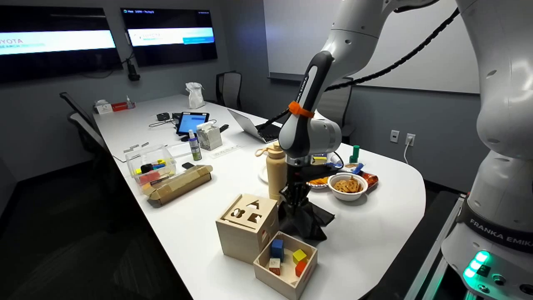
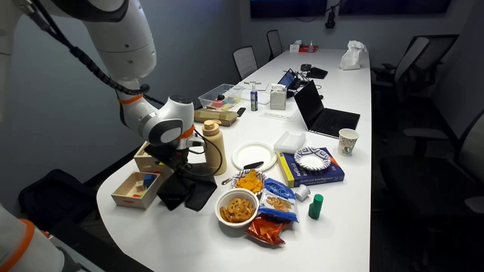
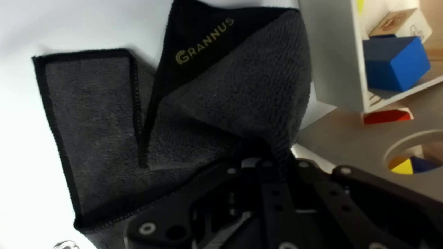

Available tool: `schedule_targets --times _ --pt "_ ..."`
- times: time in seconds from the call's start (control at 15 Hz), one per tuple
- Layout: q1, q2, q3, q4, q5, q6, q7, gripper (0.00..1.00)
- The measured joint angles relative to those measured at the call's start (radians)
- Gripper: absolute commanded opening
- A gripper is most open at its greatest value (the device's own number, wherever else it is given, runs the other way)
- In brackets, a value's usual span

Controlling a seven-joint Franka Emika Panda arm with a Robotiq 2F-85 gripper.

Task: Use the grey cloth to wipe the table

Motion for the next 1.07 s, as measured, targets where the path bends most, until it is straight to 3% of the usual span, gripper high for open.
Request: schedule_targets --times 0.2,0.47,1.0,1.07 --pt "-0.029 0.041 0.026 -0.003 0.021 -0.032 -0.050 0.01" --pt "-0.045 0.054 0.004 -0.053 0.059 -0.033 -0.050 0.01" --pt "-0.132 -0.093 0.000 -0.323 0.235 0.146 0.054 0.01" --pt "-0.116 -0.115 -0.026 -0.338 0.263 0.162 0.065 0.01"
